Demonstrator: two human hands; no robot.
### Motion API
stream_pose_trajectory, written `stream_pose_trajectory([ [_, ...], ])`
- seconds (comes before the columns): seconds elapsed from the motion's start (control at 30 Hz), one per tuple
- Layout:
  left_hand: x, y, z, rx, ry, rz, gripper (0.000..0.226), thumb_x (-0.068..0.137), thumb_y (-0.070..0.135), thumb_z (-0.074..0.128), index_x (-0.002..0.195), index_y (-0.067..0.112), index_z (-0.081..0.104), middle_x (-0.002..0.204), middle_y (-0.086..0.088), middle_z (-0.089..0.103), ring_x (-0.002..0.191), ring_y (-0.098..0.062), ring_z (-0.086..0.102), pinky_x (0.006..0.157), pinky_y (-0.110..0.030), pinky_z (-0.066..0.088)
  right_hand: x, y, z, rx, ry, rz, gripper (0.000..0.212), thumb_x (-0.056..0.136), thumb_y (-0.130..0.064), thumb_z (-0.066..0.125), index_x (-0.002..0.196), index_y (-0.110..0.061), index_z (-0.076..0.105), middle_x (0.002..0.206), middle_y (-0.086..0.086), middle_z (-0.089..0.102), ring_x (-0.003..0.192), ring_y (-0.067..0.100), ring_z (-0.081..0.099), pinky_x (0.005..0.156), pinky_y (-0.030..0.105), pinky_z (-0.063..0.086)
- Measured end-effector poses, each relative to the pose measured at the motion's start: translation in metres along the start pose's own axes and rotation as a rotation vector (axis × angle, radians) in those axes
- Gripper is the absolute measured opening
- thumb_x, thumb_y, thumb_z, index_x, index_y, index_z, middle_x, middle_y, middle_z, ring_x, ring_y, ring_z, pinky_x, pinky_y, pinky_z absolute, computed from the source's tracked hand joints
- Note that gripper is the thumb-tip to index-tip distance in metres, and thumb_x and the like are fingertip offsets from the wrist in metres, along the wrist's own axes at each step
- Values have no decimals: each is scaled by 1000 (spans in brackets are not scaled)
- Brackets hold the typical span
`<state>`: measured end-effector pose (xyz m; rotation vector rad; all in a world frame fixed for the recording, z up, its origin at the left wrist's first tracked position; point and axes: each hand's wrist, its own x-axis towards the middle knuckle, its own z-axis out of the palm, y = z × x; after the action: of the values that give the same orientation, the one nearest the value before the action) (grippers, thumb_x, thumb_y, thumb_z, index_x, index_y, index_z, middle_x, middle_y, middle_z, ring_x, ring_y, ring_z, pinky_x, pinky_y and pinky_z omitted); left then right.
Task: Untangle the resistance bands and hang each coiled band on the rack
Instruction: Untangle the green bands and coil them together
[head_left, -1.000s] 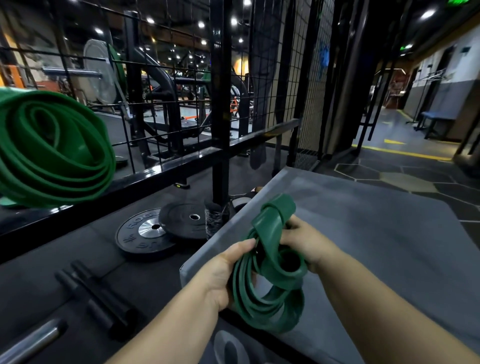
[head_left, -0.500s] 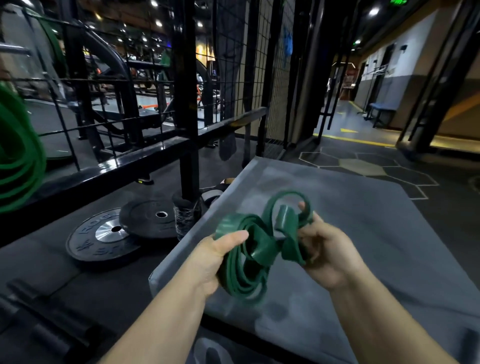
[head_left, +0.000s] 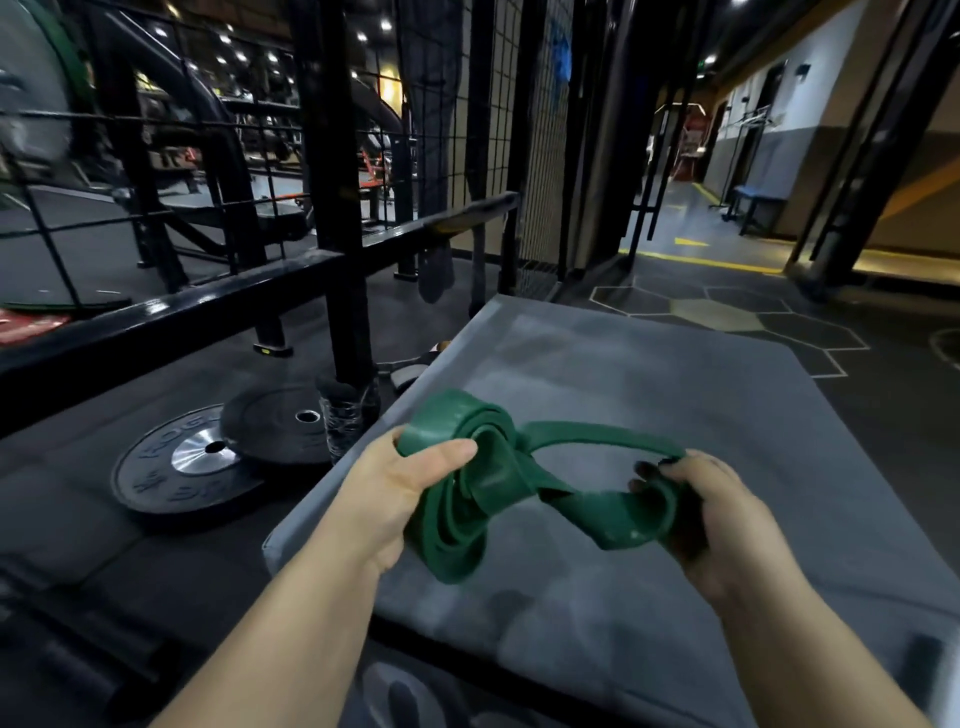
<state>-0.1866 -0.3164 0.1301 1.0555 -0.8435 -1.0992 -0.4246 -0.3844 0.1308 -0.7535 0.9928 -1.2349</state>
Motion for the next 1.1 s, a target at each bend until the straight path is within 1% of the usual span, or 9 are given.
stream_pose_trajectory([
  [0.17,3,-5,-5,28,82,-44,43,65,23,70,104,3,70,101,-17,73,92,-34,71,87,-45,55,5,8,4,92,-18,95,17,95,-20,55,80,-14,61,62,2,64,54,17,56,66,32,48],
  [0.4,11,-8,-13,172,67,-35,50,63,23,78,108,4,69,100,-12,75,94,-30,71,84,-39,55,11,8,6,287,-161,267,25,99,-25,49,91,-8,64,76,10,72,60,21,72,55,36,61],
  [0.5,14,-14,-15,241,89,-52,56,58,26,84,109,7,68,99,-9,75,93,-28,72,85,-38,55,10,7,8,383,-236,349,24,76,-18,70,91,0,72,74,10,72,60,20,68,59,35,60],
  [0.63,15,-10,-24,113,184,-76,48,60,26,80,102,6,70,93,-15,75,85,-34,72,80,-42,55,16,6,-5,445,-419,442,28,56,-20,86,60,-4,64,43,-5,45,32,6,43,54,28,54],
  [0.73,12,-5,-26,20,219,-107,27,75,19,71,98,3,71,87,-19,74,73,-31,72,64,-35,58,9,-2,-11,79,-577,284,58,32,-41,98,61,-5,63,48,2,47,35,13,42,69,35,44],
  [0.83,13,-2,-29,-97,237,-137,20,84,22,64,93,6,71,85,-14,75,67,-25,71,64,-33,58,4,-1,-11,-360,-684,114,57,31,-30,97,77,-11,68,65,9,62,59,20,61,62,32,51],
  [0.93,13,4,-33,-167,230,-99,21,90,25,57,91,8,70,78,-8,74,66,-20,71,69,-33,55,3,1,-8,-804,-534,-9,71,49,-17,86,108,-24,49,80,7,69,70,19,66,64,32,51],
  [1.03,12,4,-33,-194,220,-78,24,88,27,58,94,8,70,82,-9,75,71,-21,71,73,-36,54,-2,5,-2,-1072,-339,-273,43,70,-7,74,98,-27,49,83,2,65,64,13,60,52,20,43],
  [1.1,11,5,-32,-208,208,-74,25,91,27,55,96,7,70,84,-9,75,73,-22,71,68,-33,56,-2,10,-1,-954,-219,-436,32,76,-3,69,91,-27,54,100,2,61,79,16,63,58,15,44],
])
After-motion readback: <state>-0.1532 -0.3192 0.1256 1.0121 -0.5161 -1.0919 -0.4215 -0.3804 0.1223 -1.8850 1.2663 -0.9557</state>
